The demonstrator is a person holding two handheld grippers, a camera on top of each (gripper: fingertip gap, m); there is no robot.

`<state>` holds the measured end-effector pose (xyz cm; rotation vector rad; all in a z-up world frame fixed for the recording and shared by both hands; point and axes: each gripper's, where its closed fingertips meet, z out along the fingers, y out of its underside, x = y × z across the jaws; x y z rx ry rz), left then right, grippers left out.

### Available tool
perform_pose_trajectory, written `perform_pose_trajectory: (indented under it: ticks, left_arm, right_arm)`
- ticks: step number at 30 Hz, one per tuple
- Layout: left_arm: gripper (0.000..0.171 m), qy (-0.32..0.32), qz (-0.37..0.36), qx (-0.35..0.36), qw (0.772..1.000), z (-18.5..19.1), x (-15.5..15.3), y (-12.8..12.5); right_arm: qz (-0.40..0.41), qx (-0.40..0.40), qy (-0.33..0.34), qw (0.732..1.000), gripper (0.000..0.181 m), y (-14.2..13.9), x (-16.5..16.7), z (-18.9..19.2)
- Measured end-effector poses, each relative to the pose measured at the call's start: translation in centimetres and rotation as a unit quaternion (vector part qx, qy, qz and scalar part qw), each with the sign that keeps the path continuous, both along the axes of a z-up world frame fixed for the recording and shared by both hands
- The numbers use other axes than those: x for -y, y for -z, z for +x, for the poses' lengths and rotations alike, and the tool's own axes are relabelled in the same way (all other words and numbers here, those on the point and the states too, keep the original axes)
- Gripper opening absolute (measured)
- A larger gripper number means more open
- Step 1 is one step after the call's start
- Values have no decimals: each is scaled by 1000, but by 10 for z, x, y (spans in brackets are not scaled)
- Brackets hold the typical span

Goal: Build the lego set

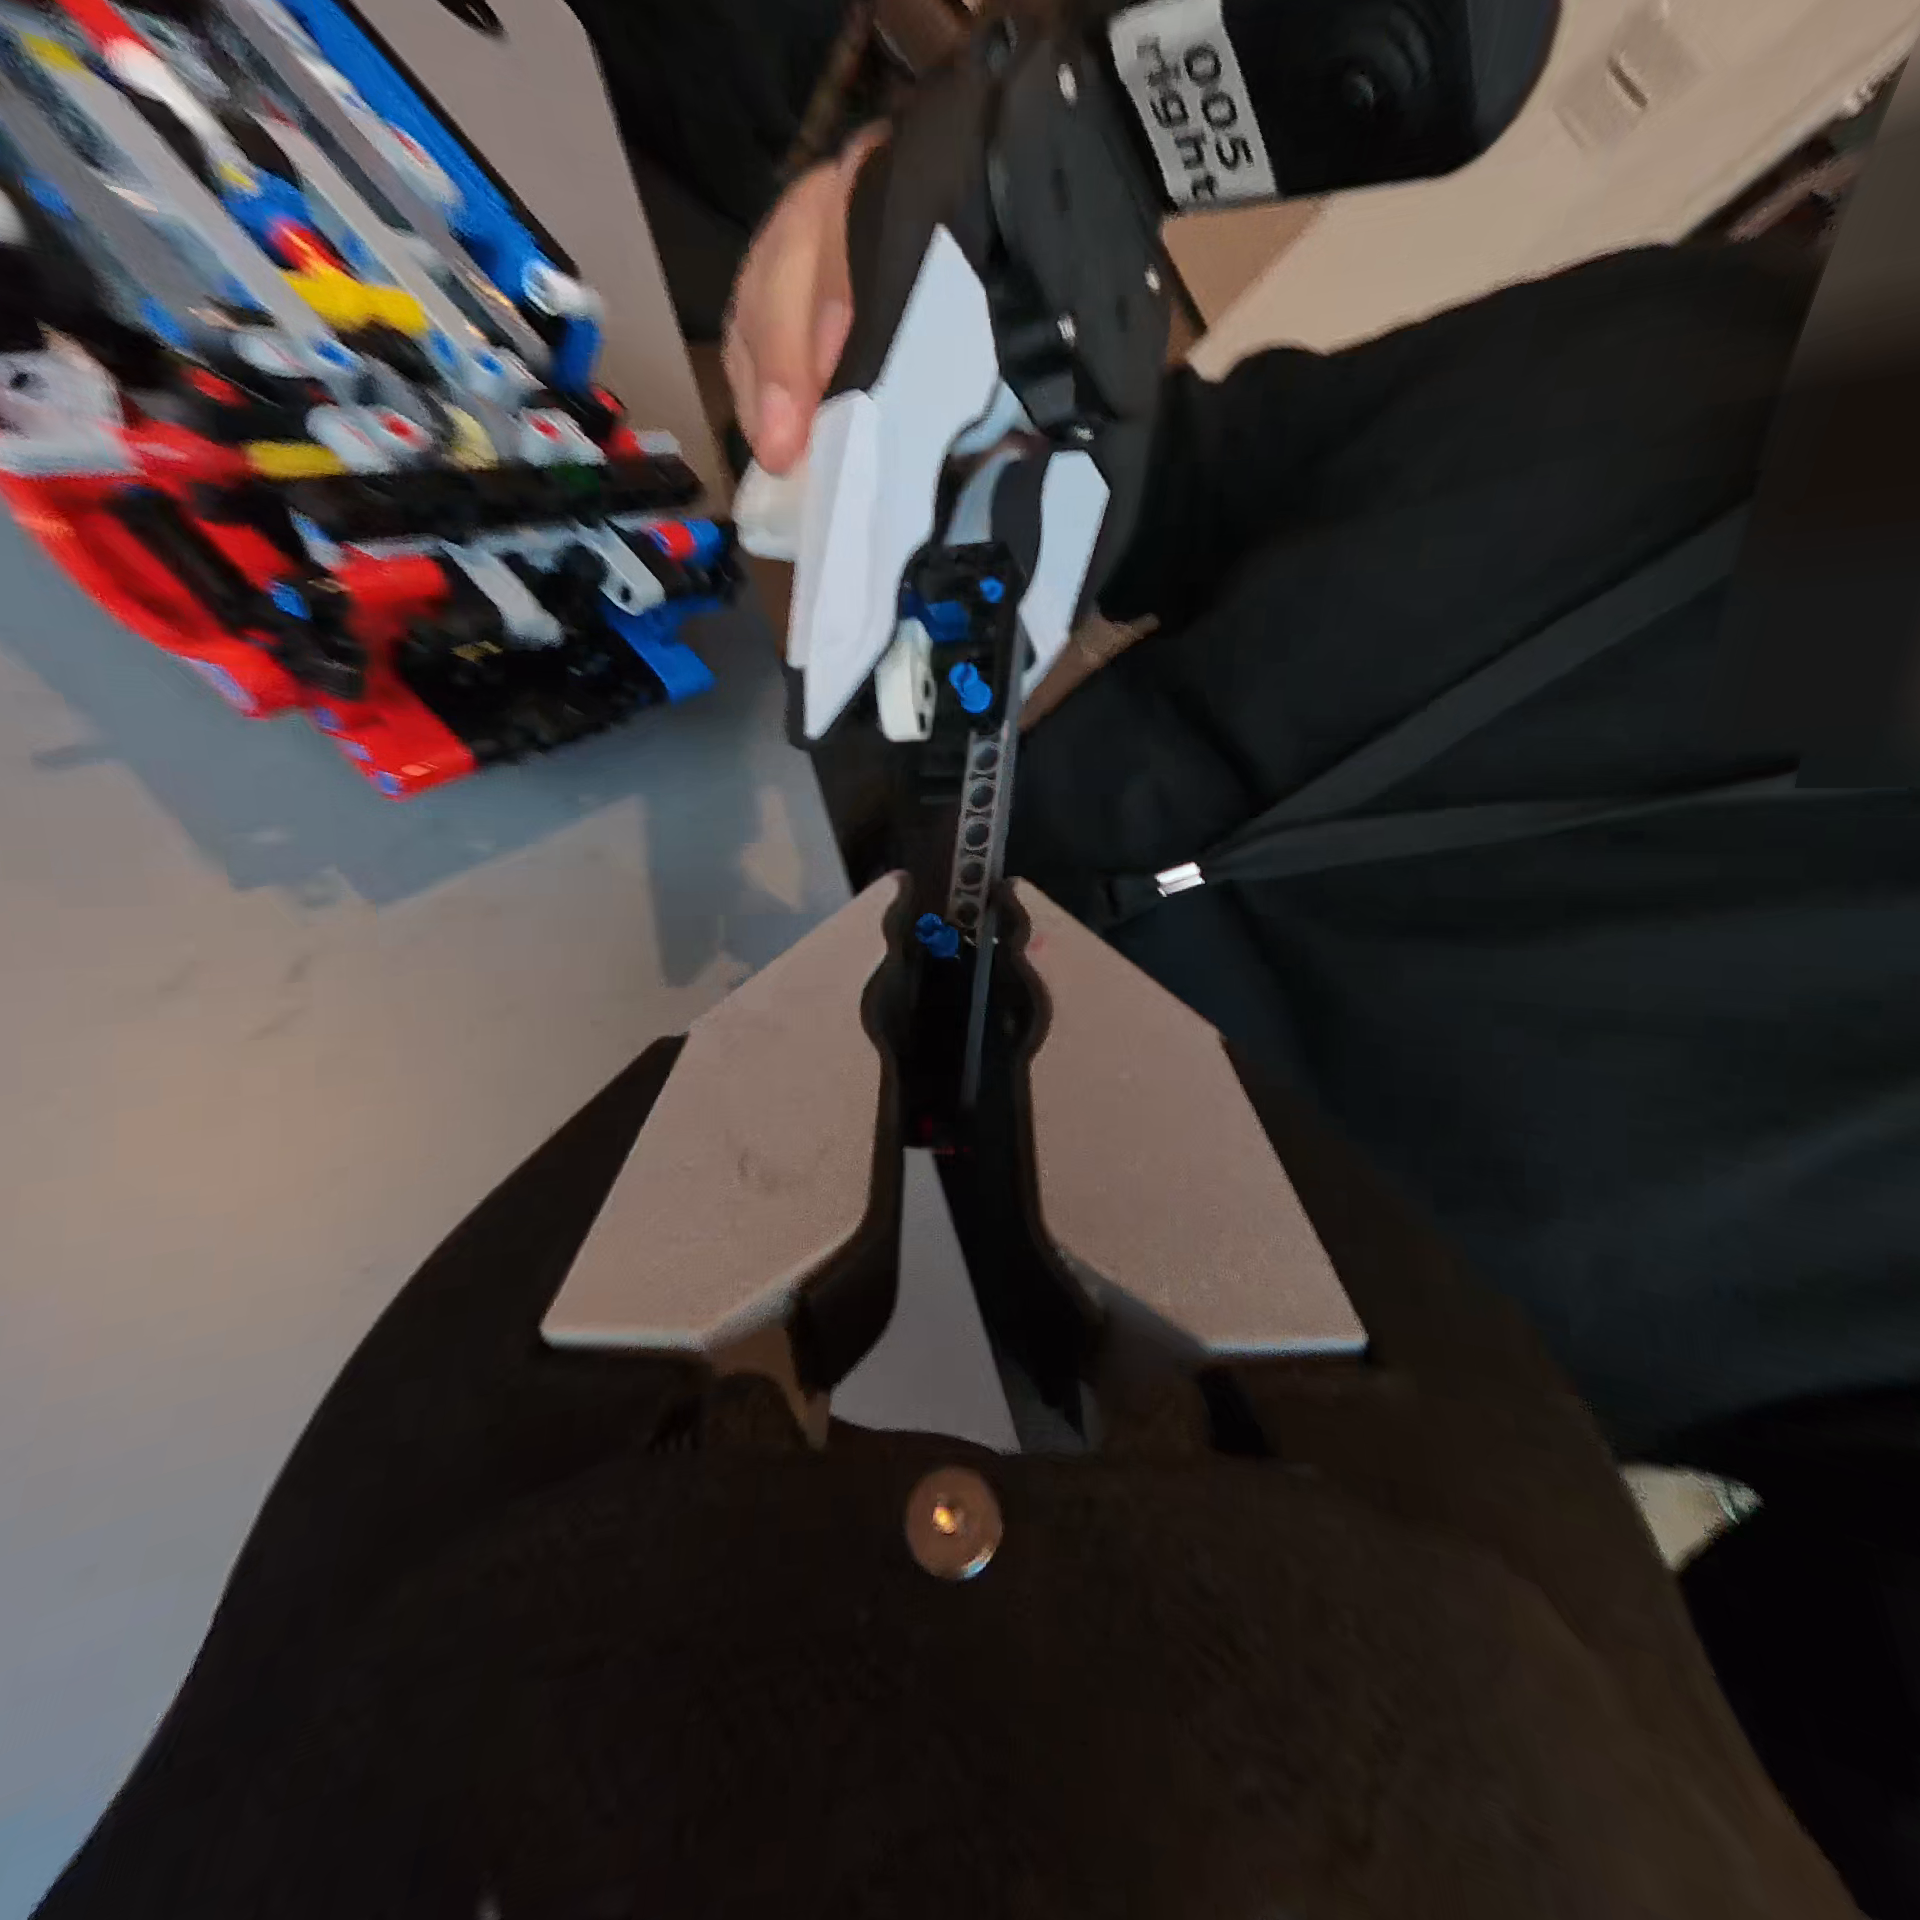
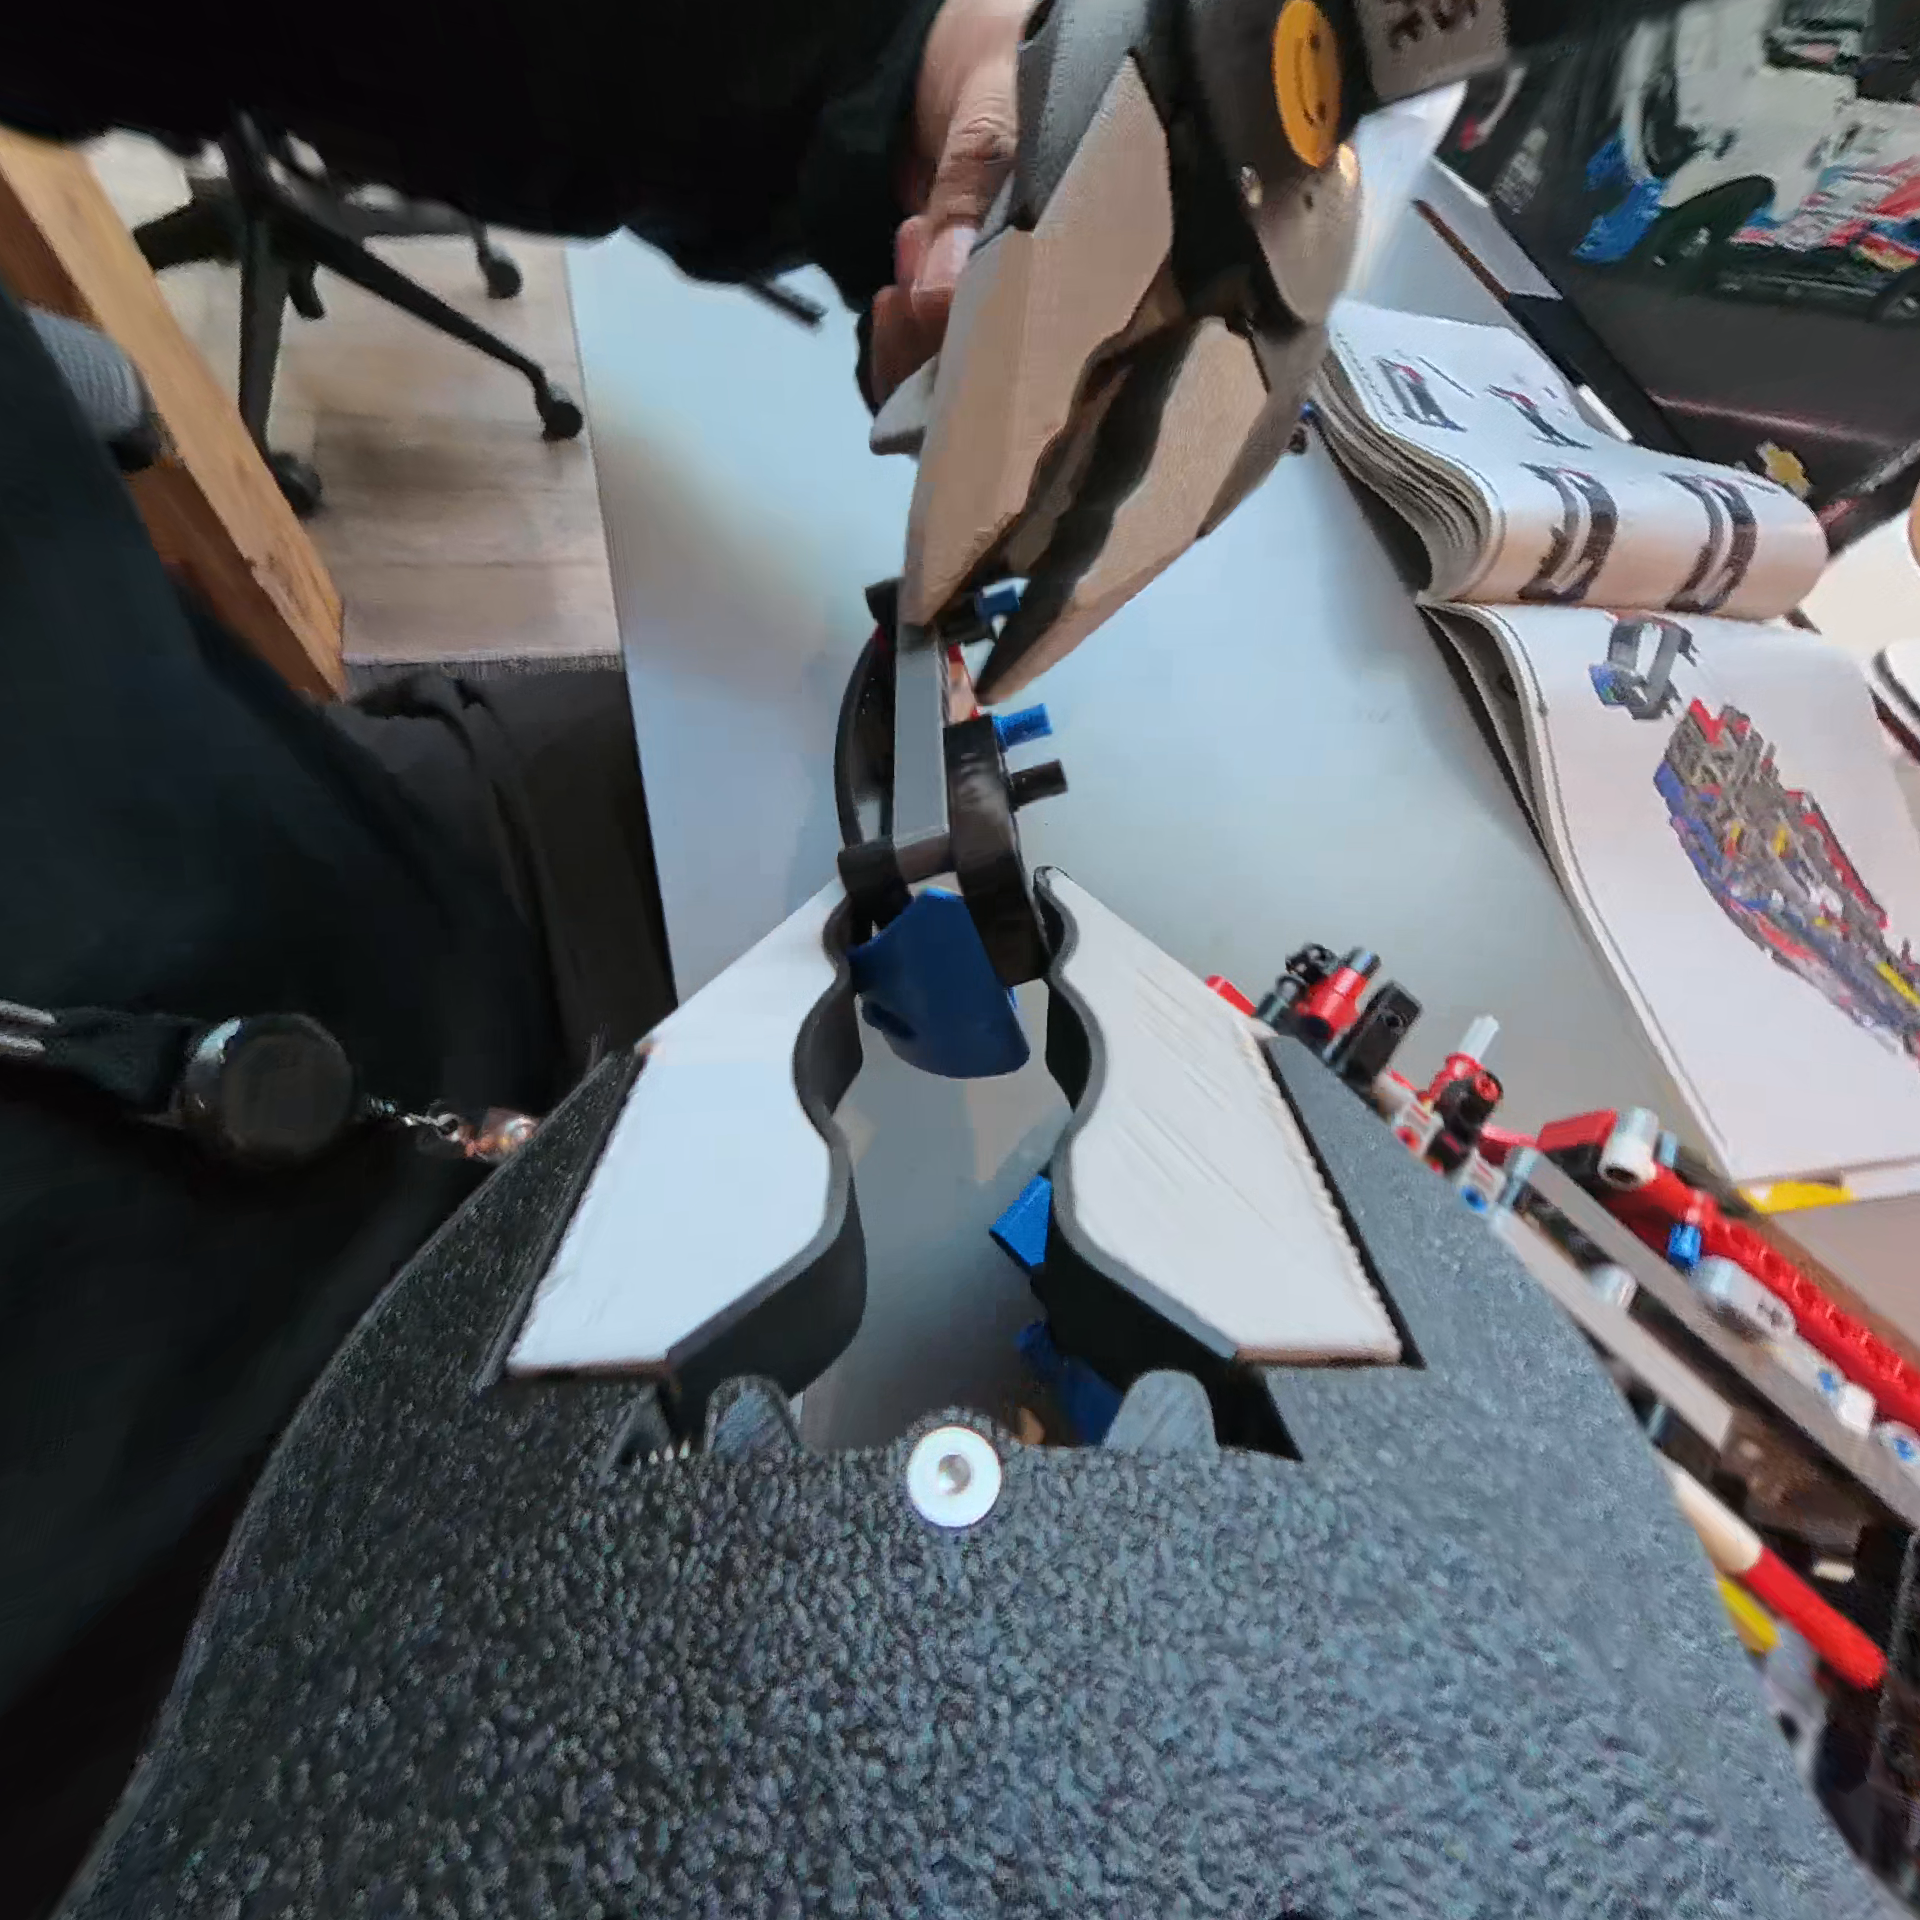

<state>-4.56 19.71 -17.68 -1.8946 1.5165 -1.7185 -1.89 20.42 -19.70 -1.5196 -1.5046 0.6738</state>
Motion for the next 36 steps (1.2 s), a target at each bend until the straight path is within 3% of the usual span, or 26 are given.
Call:
perform_pose_trajectory:
  ticks: [1,3,5,7,9,11,19,22,23,24,25,30,34,36]
  left_arm:
    - [19,-37,21,-2,999,0,-14,1]
    - [51,-119,96,-12,988,-11,-43,5]
    - [50,-200,194,3,960,-30,-66,11]
    - [46,-217,241,45,945,-35,-61,13]
    - [43,-206,258,12,944,-28,-59,34]
    - [57,-173,269,-56,946,-20,-59,60]
    - [59,-106,285,-75,950,20,-48,80]
    - [55,-103,309,-38,945,25,-39,69]
    - [41,-102,311,-16,945,25,-34,62]
    - [40,-115,317,4,941,24,-34,54]
    - [29,-128,324,22,937,21,-37,48]
    - [27,-154,280,75,944,11,-46,24]
    - [26,-117,274,-5,955,17,-50,51]
    - [27,-97,260,-24,960,20,-51,61]
  right_arm:
    - [-14,-16,17,1000,30,-1,-4,2]
    - [-42,-51,61,996,29,-2,-13,8]
    - [-74,-79,104,989,29,1,-19,16]
    - [-97,-106,139,980,28,3,-21,24]
    - [-100,-120,156,975,28,5,-22,29]
    - [-91,-115,159,976,28,10,-22,31]
    - [21,-118,135,984,28,-8,-7,17]
    - [74,-148,125,978,28,-23,3,5]
    - [87,-168,129,974,28,-29,5,3]
    - [87,-192,133,968,28,-35,6,3]
    - [79,-216,136,964,28,-39,8,3]
    - [42,-196,188,962,29,-18,0,15]
    - [-10,-160,243,957,30,7,-7,24]
    - [1,-134,266,955,32,13,-8,31]
